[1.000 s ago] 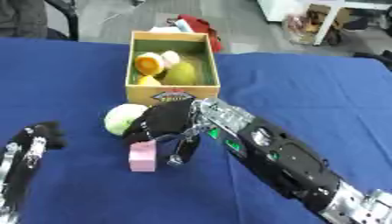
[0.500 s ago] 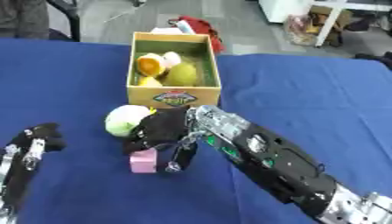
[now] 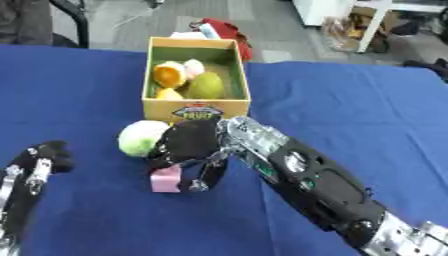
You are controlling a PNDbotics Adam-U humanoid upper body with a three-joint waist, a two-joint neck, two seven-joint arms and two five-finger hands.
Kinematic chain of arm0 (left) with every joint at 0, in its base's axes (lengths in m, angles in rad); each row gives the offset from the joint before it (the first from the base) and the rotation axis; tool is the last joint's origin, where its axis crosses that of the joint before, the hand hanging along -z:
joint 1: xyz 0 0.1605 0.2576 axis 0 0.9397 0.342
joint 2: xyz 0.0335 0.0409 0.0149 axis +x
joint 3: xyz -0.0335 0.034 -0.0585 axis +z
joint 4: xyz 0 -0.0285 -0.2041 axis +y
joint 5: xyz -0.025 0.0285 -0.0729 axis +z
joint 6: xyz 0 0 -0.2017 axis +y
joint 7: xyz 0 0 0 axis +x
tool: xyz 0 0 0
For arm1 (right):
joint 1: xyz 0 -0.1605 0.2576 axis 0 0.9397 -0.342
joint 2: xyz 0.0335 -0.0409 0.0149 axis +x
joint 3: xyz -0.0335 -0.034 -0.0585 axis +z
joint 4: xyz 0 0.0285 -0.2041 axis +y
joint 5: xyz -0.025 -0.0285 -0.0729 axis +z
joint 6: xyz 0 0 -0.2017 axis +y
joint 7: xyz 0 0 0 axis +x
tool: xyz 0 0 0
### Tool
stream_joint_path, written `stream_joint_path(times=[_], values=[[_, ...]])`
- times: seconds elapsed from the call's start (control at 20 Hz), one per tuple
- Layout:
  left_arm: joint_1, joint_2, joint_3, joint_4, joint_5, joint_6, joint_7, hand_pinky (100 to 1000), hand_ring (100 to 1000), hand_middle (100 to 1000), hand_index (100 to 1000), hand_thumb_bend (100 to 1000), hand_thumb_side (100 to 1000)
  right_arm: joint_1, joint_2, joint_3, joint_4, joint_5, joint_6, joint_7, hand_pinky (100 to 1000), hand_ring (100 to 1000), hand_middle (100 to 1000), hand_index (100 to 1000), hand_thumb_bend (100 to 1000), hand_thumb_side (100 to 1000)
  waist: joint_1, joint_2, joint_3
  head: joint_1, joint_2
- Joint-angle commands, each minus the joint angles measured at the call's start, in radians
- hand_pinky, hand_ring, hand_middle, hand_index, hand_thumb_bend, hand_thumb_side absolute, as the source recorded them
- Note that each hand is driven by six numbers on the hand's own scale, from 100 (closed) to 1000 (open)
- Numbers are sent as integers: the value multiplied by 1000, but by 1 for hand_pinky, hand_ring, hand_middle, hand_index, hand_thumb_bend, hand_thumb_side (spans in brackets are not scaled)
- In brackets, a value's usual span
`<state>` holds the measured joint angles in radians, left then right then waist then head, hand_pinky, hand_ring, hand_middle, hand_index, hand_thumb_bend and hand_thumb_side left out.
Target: Pick up objects on the table and place them in the box.
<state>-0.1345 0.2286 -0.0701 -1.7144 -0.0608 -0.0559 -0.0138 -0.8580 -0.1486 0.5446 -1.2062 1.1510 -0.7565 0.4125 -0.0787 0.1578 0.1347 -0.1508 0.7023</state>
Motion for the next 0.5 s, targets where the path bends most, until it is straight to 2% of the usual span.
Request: stream_joint_path(times=[0.05, 0.2, 0.3, 0.4, 0.5], values=[[-6, 12, 4, -19, -1, -2, 3, 668, 579, 584, 750, 100, 763, -43, -35, -56, -24, -69, -144, 135, 796, 808, 739, 776, 100, 225, 4, -1, -5, 3, -5], [-5, 12, 3, -18, -1, -2, 2, 668, 579, 584, 750, 100, 763, -92, -55, -98, -28, -175, -104, 166, 796, 805, 740, 781, 100, 213, 5, -3, -8, 4, -3], [-4, 11, 2, -18, 0, -2, 1, 668, 579, 584, 750, 100, 763, -126, -57, -136, -2, -233, -58, 194, 794, 800, 738, 782, 100, 203, 6, -4, -8, 5, -4], [-4, 11, 2, -18, 0, -2, 1, 668, 578, 584, 750, 100, 762, -162, -49, -183, 38, -250, -6, 210, 795, 805, 748, 795, 100, 203, 8, -5, -5, 5, -6], [-4, 11, 2, -17, 0, -2, 1, 668, 578, 584, 750, 100, 761, -196, -28, -241, 97, -214, 51, 205, 794, 810, 769, 831, 100, 201, 9, -5, -1, 3, -6]])
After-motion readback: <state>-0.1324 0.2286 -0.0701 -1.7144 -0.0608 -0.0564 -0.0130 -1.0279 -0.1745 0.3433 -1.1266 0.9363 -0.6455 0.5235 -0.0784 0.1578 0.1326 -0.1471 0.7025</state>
